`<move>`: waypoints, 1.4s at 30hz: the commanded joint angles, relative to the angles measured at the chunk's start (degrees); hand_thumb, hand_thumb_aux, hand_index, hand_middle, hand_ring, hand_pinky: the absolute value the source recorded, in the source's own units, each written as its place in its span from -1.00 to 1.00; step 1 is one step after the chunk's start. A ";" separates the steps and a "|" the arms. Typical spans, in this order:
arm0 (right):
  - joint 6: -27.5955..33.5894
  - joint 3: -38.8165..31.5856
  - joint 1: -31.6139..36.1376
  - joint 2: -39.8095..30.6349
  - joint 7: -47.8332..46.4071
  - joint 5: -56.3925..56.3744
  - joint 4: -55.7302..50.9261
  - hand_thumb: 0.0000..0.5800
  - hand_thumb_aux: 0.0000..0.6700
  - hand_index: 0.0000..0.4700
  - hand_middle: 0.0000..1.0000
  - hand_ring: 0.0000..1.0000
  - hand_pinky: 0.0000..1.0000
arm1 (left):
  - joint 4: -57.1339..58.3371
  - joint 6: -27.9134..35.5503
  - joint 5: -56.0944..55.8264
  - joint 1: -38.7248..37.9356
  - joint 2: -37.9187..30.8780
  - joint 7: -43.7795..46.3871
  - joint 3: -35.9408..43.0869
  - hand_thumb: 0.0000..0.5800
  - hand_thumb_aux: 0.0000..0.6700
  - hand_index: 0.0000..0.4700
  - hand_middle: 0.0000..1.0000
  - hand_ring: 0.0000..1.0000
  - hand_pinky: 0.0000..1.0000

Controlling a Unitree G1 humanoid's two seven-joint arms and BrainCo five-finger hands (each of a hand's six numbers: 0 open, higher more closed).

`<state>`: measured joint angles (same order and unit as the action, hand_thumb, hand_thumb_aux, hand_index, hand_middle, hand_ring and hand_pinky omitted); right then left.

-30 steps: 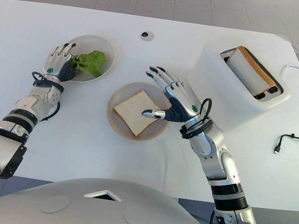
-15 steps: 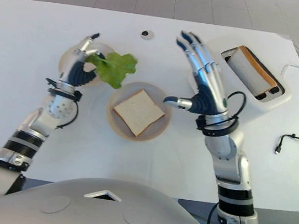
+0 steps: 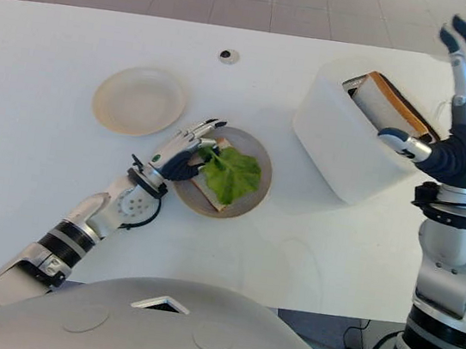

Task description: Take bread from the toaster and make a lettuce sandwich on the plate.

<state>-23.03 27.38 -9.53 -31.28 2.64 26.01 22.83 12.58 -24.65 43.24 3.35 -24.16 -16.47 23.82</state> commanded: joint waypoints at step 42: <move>8.28 -6.85 -0.52 -3.68 -4.31 1.17 -10.78 1.00 1.00 1.00 1.00 1.00 1.00 | -1.13 5.46 14.64 1.76 -2.38 -3.23 4.31 1.00 1.00 1.00 -1.00 -1.00 -1.00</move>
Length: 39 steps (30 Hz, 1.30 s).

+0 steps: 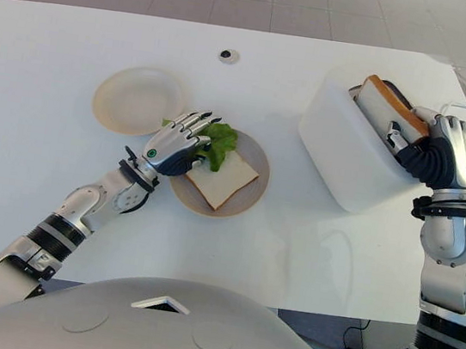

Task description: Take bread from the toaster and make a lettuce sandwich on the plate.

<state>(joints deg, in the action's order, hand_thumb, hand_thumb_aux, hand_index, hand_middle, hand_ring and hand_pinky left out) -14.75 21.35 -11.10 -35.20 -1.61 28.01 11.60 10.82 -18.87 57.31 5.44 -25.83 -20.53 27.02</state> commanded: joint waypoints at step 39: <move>7.39 -9.60 14.13 7.50 -8.09 -37.44 22.32 1.00 1.00 1.00 1.00 1.00 1.00 | -15.70 -5.34 -15.92 -9.27 0.44 7.93 -7.17 -1.00 -1.00 -1.00 -1.00 -1.00 -1.00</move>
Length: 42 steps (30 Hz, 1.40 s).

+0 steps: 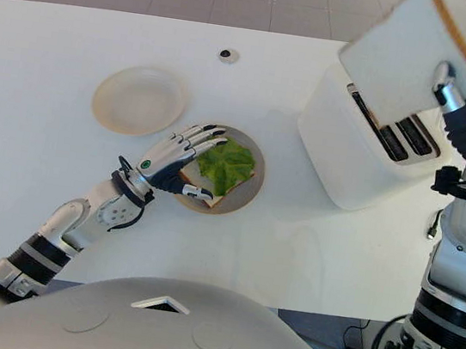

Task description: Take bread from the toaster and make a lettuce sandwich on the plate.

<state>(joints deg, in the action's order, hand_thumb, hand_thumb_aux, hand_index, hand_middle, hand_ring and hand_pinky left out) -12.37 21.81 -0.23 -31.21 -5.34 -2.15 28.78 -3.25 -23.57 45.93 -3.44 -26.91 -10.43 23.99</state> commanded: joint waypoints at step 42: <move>-2.00 -23.47 -8.36 10.06 13.43 32.42 -15.07 -1.00 -1.00 -1.00 -1.00 -1.00 -1.00 | 13.71 -6.50 8.25 0.43 -6.39 5.89 3.38 0.58 0.08 0.08 -1.00 -1.00 -1.00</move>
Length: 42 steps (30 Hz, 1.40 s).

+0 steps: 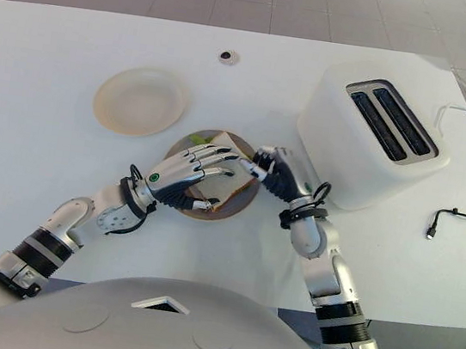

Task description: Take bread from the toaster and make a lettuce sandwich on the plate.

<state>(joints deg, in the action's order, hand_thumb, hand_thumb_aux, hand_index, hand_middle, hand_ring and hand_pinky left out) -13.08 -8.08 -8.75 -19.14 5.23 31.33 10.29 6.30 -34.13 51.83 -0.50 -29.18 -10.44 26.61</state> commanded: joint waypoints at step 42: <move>-12.96 -4.87 -0.37 4.44 -1.21 -10.56 -5.42 -0.06 -0.46 -0.46 1.00 1.00 1.00 | 7.67 -4.73 -30.87 0.89 12.93 -4.02 -6.59 0.50 0.00 0.00 0.65 0.65 0.65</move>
<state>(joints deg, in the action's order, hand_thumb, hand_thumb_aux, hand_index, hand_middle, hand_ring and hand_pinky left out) -22.87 -17.35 -7.96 -16.70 1.02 26.83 -0.47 18.81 -31.63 32.17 4.09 -17.43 -16.32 21.66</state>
